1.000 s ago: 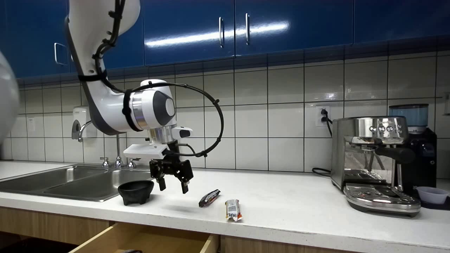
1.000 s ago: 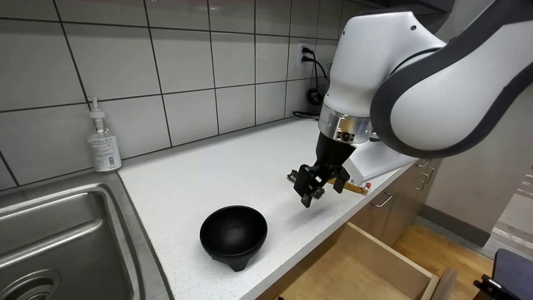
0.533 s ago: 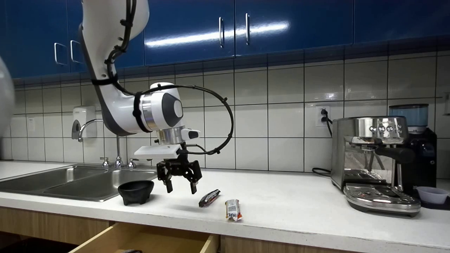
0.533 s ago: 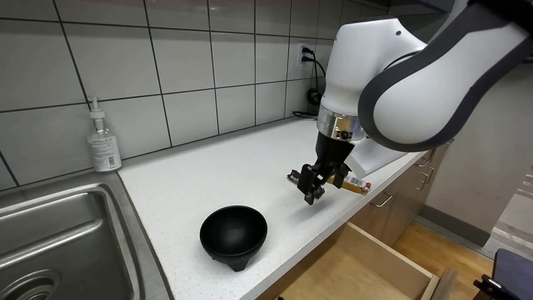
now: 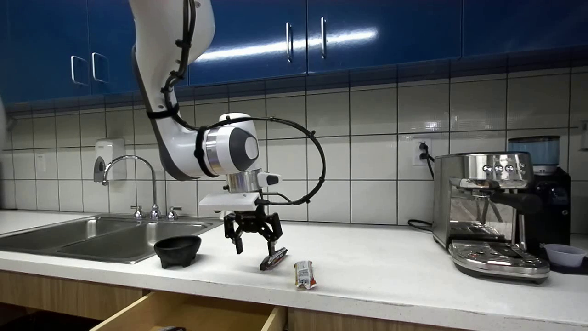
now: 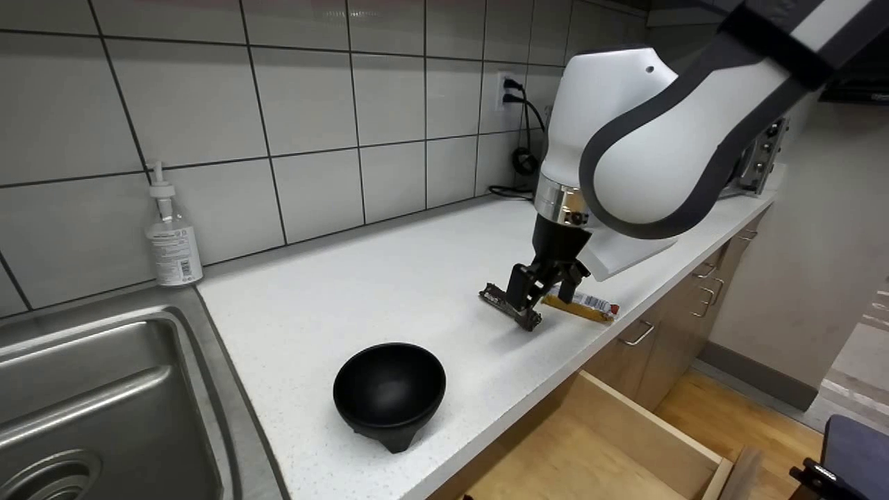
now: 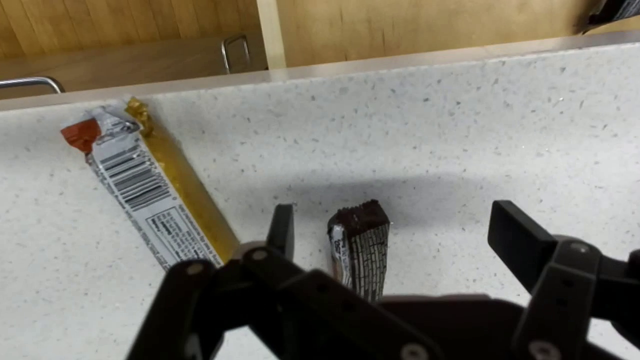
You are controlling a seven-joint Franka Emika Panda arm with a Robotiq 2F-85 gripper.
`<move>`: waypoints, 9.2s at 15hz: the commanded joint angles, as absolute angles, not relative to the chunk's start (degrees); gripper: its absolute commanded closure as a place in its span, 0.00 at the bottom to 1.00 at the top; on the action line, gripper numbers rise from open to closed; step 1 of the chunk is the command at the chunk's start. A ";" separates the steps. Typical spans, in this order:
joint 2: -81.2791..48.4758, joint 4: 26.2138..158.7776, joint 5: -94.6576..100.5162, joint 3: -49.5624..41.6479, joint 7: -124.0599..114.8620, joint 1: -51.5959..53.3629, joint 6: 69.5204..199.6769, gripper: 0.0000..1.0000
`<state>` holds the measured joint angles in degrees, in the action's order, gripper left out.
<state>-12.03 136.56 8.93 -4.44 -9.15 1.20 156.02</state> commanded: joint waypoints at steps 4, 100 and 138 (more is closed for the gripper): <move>-18.22 128.80 0.57 -2.34 -1.78 -1.45 154.95 0.00; 5.43 153.96 19.61 0.88 -40.65 -0.50 155.92 0.00; -24.45 123.89 4.89 -6.96 5.31 -8.02 154.54 0.42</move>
